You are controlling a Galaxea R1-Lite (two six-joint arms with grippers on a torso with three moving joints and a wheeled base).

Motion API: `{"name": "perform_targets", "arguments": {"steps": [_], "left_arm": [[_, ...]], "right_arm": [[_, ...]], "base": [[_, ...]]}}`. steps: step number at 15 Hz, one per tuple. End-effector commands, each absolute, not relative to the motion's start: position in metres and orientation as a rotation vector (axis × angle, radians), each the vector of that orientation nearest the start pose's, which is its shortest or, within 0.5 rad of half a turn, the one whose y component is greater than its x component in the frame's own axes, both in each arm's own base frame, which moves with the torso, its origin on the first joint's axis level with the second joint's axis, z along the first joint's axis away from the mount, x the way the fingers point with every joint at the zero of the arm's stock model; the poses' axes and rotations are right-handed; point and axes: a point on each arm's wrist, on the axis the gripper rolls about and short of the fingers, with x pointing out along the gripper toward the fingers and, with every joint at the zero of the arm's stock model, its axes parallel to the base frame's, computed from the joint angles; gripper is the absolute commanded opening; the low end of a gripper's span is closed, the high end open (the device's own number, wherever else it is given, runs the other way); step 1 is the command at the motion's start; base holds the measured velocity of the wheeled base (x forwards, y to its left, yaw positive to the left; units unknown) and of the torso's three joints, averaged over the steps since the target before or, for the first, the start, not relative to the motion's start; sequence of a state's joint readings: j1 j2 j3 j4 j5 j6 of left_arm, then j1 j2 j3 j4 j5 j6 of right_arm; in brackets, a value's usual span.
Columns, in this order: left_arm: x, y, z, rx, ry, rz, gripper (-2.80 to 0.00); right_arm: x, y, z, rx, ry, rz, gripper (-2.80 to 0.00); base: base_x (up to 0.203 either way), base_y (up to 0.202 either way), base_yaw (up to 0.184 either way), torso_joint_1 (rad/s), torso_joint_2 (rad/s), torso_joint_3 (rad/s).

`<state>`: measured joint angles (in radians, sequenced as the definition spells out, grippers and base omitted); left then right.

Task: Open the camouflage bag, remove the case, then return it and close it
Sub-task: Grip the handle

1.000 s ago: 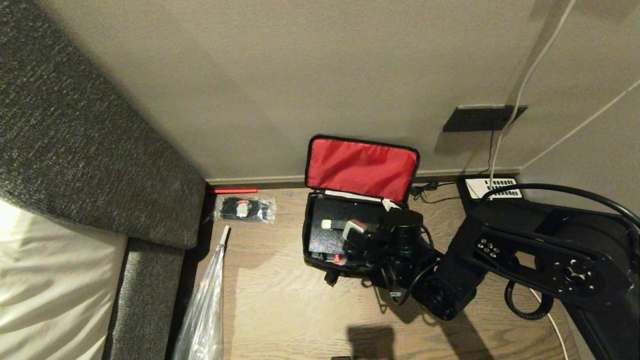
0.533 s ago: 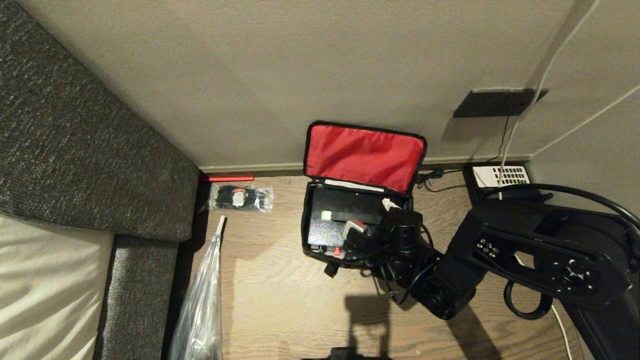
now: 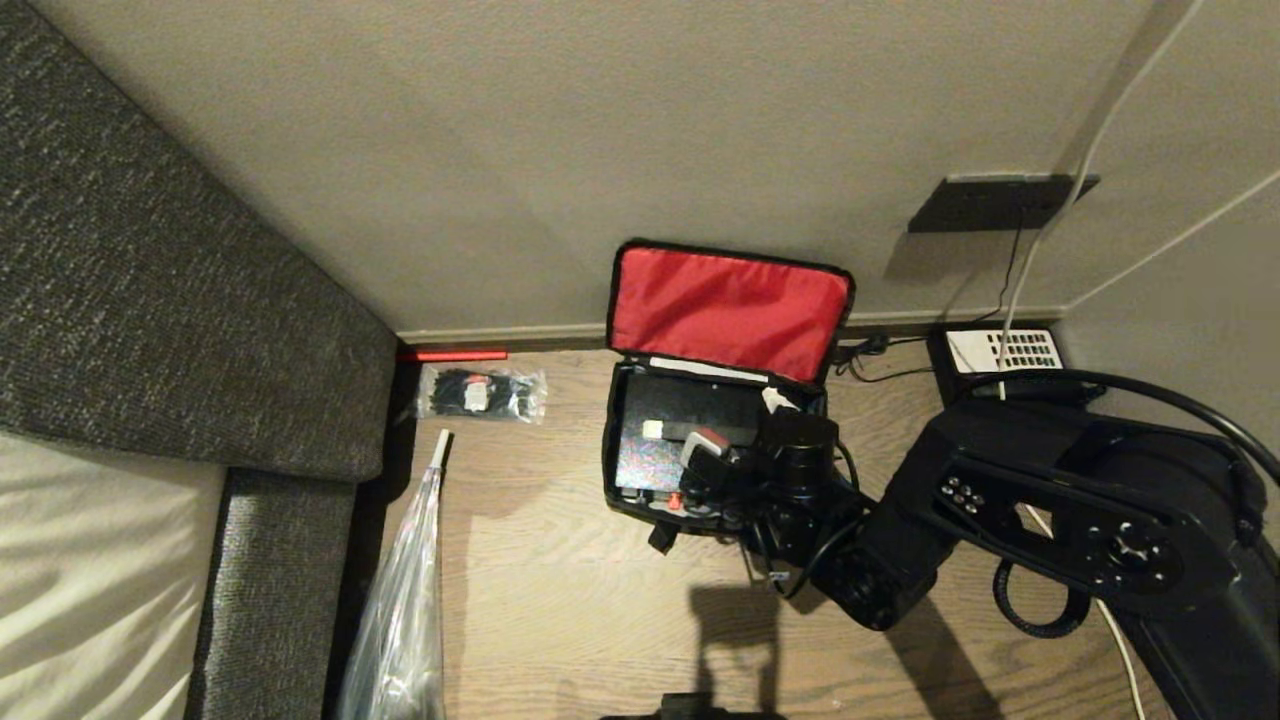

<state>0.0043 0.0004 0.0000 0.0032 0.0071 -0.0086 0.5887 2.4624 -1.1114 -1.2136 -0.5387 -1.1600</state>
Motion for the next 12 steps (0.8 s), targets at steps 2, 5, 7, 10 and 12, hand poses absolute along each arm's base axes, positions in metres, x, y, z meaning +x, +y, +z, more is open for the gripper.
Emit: {"name": "perform_targets", "arguments": {"steps": [2, 5, 7, 10, 12], "left_arm": [[-0.023, 0.000, 0.074, -0.008, 0.005, 0.012, -2.80], [-0.023, 0.000, 0.074, -0.009, 0.005, 0.012, -2.80], [-0.023, 0.000, 0.074, -0.009, 0.005, 0.012, -2.80], [-0.023, 0.000, 0.074, -0.009, 0.005, 0.012, -2.80], [-0.023, 0.000, 0.074, -0.009, 0.005, 0.012, -2.80]], "right_arm": [[0.377, 0.244, 0.012, -1.255, 0.058, 0.118, 0.00], [0.382, 0.247, 0.007, -1.293, 0.035, 0.115, 0.00], [0.386, 0.250, 0.006, -1.307, 0.005, 0.094, 0.00], [0.395, 0.255, 0.006, -1.315, -0.021, 0.072, 0.00], [0.396, 0.255, 0.001, -1.344, -0.020, 0.071, 0.00]], "base": [[0.000, 0.000, 0.000, 0.000, 0.00, 0.000], [0.000, 0.000, 0.000, 0.000, 0.00, 0.000], [0.000, 0.000, 0.000, 0.000, 0.00, 0.000], [0.000, 0.000, 0.000, 0.000, 0.00, 0.000], [0.000, 0.000, 0.000, 0.000, 0.00, 0.000]]}}
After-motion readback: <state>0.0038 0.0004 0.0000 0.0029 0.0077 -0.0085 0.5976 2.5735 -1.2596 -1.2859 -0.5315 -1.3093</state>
